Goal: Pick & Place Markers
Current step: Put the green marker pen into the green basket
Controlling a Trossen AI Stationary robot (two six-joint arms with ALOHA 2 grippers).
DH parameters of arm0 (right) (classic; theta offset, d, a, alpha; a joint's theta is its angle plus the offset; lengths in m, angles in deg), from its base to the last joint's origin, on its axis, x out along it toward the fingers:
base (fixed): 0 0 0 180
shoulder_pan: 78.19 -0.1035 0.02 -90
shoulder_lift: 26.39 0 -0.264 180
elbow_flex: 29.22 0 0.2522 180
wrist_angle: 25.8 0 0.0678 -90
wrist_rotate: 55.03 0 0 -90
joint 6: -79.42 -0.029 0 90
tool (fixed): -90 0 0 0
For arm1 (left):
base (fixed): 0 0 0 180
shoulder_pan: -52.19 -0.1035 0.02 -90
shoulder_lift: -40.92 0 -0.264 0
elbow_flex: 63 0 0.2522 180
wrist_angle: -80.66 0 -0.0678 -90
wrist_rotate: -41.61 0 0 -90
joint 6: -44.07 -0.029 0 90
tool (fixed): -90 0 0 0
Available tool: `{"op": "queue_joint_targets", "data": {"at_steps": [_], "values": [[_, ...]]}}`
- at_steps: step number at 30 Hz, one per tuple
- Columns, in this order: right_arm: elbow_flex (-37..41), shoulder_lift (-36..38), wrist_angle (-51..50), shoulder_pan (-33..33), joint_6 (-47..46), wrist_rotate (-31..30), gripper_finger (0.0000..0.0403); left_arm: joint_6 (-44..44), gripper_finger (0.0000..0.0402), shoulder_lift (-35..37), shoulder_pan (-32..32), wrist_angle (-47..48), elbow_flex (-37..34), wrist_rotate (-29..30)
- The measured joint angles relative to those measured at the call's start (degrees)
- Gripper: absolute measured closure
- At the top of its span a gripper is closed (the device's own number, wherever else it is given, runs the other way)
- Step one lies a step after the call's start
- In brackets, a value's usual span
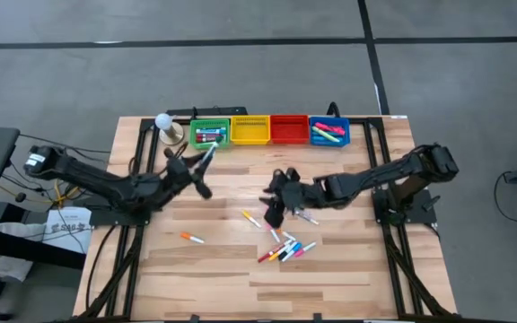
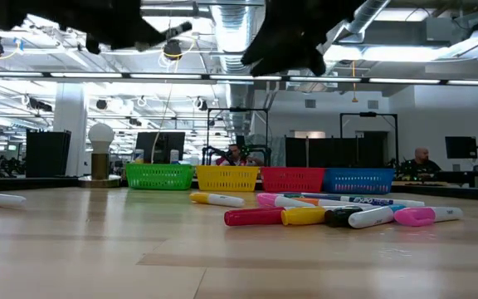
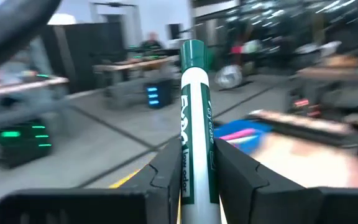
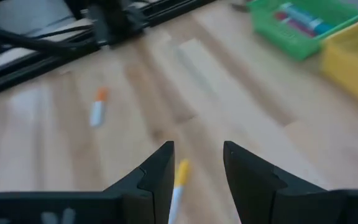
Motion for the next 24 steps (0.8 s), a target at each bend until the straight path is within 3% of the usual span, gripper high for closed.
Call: {"op": "queue_joint_targets", "data": {"at_steps": [8,14,24], "values": [[0.0,0.0,-1.86,11.29,9.78,2.11,0.0276,-8.83,0.0321,-2.95,-18.91,3.99,0.0,-1.59],[0.0,0.0,-2.07,17.58,12.31,7.25,0.0276,-7.8,0.0321,-6.83,-32.36,6.96,0.07,-19.02],[0.0,0.0,-12.21,20.01,13.96,7.63,0.0276,-14.72,0.0321,-13.49,-46.98,12.5,2.49,-32.87]]}}
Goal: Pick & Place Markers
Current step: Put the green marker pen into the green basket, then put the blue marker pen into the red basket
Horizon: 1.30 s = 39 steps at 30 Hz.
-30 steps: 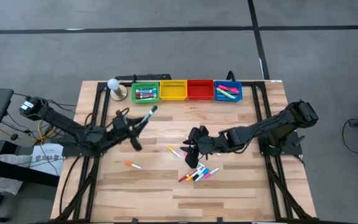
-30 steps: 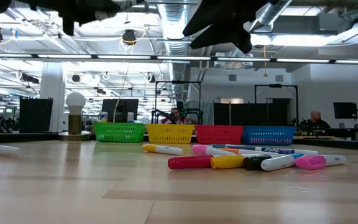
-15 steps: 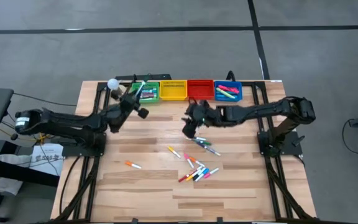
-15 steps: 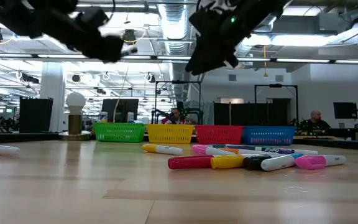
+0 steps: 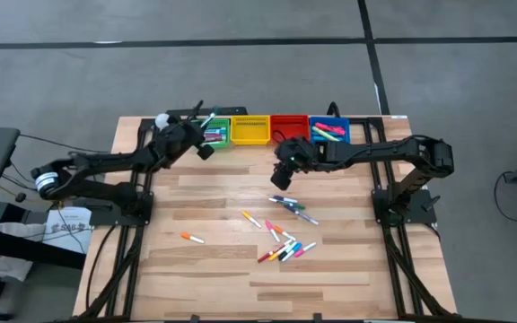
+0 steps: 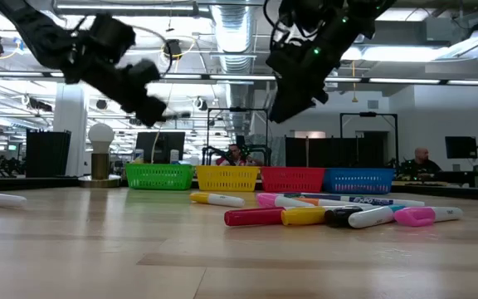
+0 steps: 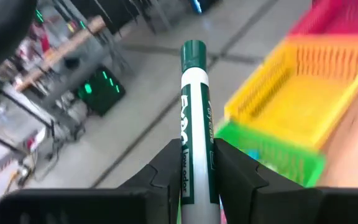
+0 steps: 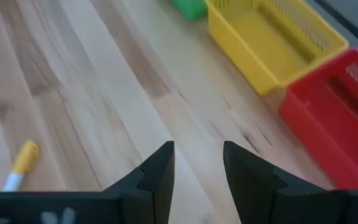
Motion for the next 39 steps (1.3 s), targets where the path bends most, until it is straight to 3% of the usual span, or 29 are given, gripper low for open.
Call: {"op": "queue_joint_targets", "data": {"at_steps": [8,24,34,39], "values": [[2.96,0.0,4.54,1.37,0.37,-0.13,0.0276,-1.19,0.0321,-4.8,-4.79,2.89,-0.02,-1.86],[6.19,-0.02,4.74,-0.52,-4.56,0.24,0.0276,2.23,0.0294,-6.25,-4.61,2.87,-0.07,-1.75],[6.19,-0.02,4.87,-2.94,-4.62,0.19,0.0276,4.65,0.0257,-6.1,-0.79,2.86,-0.07,-1.69],[6.16,-0.02,4.88,-4.06,-4.62,0.08,0.0276,15.89,0.026,-1.78,6.03,2.81,-0.11,-1.7]]}}
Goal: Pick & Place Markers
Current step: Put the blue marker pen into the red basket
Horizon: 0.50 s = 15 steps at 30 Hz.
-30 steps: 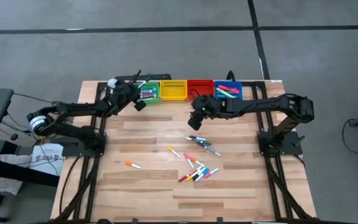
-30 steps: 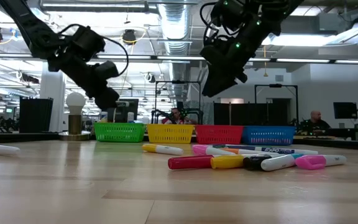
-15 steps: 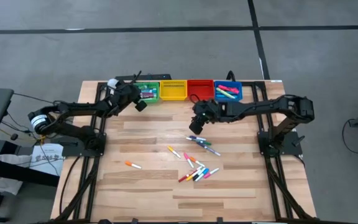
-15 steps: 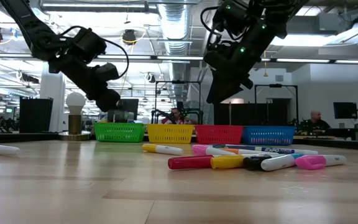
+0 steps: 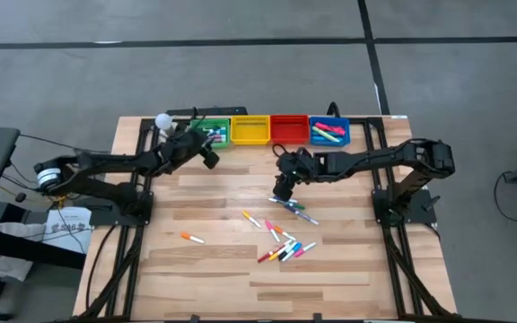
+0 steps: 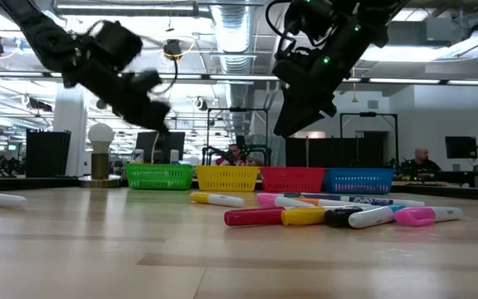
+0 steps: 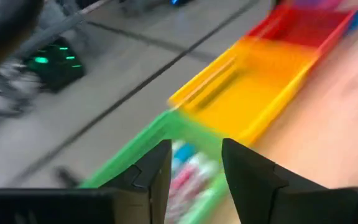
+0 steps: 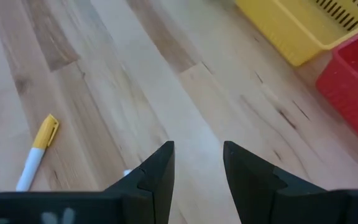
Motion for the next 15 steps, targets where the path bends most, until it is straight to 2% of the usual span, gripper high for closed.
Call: {"op": "queue_joint_targets", "data": {"at_steps": [3,6,9,12,15], "values": [[0.0,0.0,0.12,-0.33,-0.02,-0.04,0.0276,12.84,0.0267,4.53,6.11,-0.36,0.0,-1.17],[0.0,0.0,0.66,-0.33,0.0,-0.06,0.0276,22.24,0.0276,7.18,12.3,-1.61,0.0,-7.46],[0.0,0.0,0.7,-0.33,-0.02,-0.06,0.0276,26.87,0.0285,7.64,18.88,-2.11,0.0,-13.66],[-0.02,0.0,0.19,-0.77,-0.27,1.03,0.0276,30.92,0.0292,7.25,25.94,-2.34,0.0,-14.4],[-0.02,0.0,0.01,-2.25,-3.36,5.51,0.0276,34.32,0.0297,6.74,32.48,-2.64,0.0,-14.4]]}}
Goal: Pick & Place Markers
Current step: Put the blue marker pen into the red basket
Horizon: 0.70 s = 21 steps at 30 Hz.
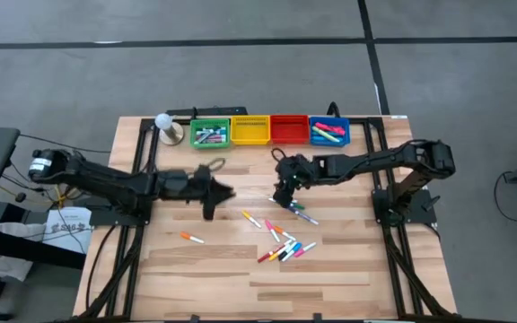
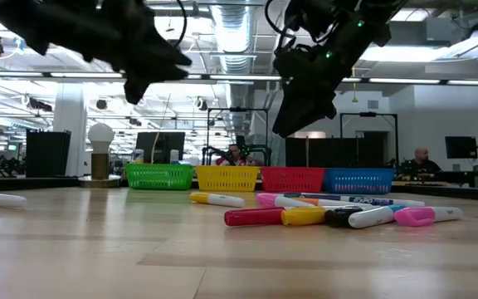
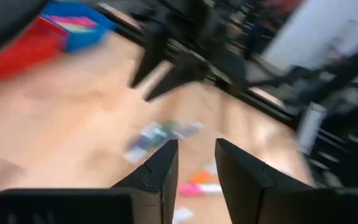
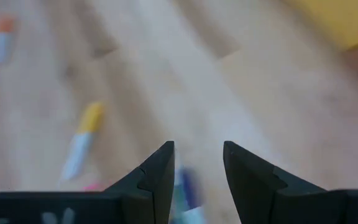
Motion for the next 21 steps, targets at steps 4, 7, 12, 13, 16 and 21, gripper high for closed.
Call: {"op": "queue_joint_targets", "data": {"at_steps": [4,7,12,13,16,21], "values": [[-0.02,0.0,0.35,-4.21,-4.09,6.71,0.0276,6.53,0.0298,-0.09,8.31,-0.25,0.0,1.49],[-0.02,0.0,1.08,-9.11,-7.82,7.77,0.0276,11.69,0.0298,-0.09,15.11,-0.37,0.0,3.96],[-0.02,0.0,5.42,-18.44,-17.38,0.43,0.0276,18.7,0.0298,-0.11,27.18,-0.61,0.0,10.89],[-0.02,0.0,6.27,-20.23,-19.37,-2.33,0.0276,19.82,0.0298,-0.11,29.48,-0.69,0.0,12.79],[-0.04,0.0,7.39,-24.95,-26.45,-10.79,0.0276,23.4,0.0298,-0.11,35.74,-1.15,0.0,19.49],[-0.04,0.0,5.88,-29.47,-34.0,-15.14,0.0276,28.3,0.0298,-0.11,43.58,-1.62,0.0,30.82]]}}
